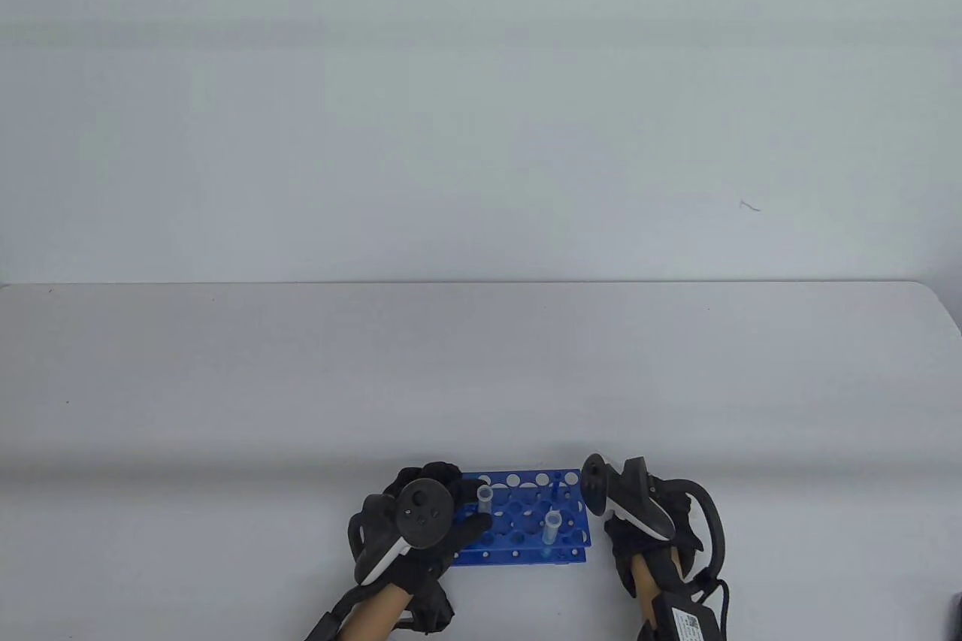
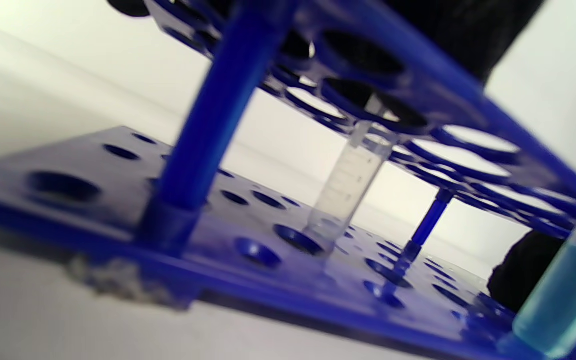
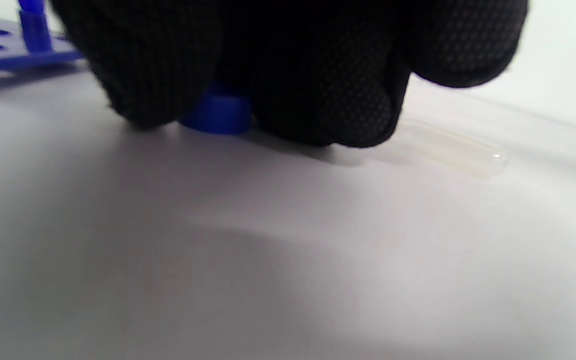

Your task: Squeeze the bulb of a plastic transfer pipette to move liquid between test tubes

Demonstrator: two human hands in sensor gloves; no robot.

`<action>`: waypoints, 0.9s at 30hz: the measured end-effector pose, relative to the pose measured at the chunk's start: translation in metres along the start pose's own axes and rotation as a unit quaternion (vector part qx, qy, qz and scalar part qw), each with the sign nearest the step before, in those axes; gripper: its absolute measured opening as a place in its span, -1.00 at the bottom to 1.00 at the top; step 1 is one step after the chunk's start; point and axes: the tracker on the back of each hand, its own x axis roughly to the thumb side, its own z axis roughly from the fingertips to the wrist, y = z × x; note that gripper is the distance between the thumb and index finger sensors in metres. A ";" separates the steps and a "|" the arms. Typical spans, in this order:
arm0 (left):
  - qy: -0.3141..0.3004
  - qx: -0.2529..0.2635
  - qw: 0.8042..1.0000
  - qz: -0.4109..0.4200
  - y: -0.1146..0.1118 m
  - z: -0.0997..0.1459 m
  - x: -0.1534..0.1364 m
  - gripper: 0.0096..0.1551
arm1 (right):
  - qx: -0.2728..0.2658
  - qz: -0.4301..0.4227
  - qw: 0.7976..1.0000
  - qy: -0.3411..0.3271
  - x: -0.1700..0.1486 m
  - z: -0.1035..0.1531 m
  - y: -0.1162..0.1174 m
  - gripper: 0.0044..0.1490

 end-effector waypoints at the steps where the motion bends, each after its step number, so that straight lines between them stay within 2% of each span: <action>1: -0.004 -0.002 1.000 0.002 0.001 0.001 -0.001 -0.35 | 0.001 -0.001 1.000 0.000 0.000 0.000 0.000 -0.32; 10: -0.018 -0.012 1.000 -0.007 0.012 0.004 -0.006 -0.19 | 0.017 -0.007 1.000 -0.004 0.000 -0.001 0.001 -0.28; 12: -0.014 -0.005 1.000 -0.003 0.020 0.005 -0.006 -0.15 | 0.020 -0.009 1.000 -0.004 0.000 -0.001 0.001 -0.27; 17: 0.011 0.030 0.999 0.025 0.057 0.008 -0.012 -0.06 | 0.031 -0.016 0.999 -0.006 -0.001 -0.001 0.001 -0.25; 23: 0.017 0.082 0.985 0.150 0.105 0.027 -0.025 0.04 | 0.037 -0.024 0.999 -0.008 -0.002 -0.002 0.001 -0.24; 27: -0.001 0.107 0.961 0.253 0.117 0.045 -0.041 0.10 | 0.042 -0.033 0.999 -0.007 -0.003 -0.002 0.001 -0.22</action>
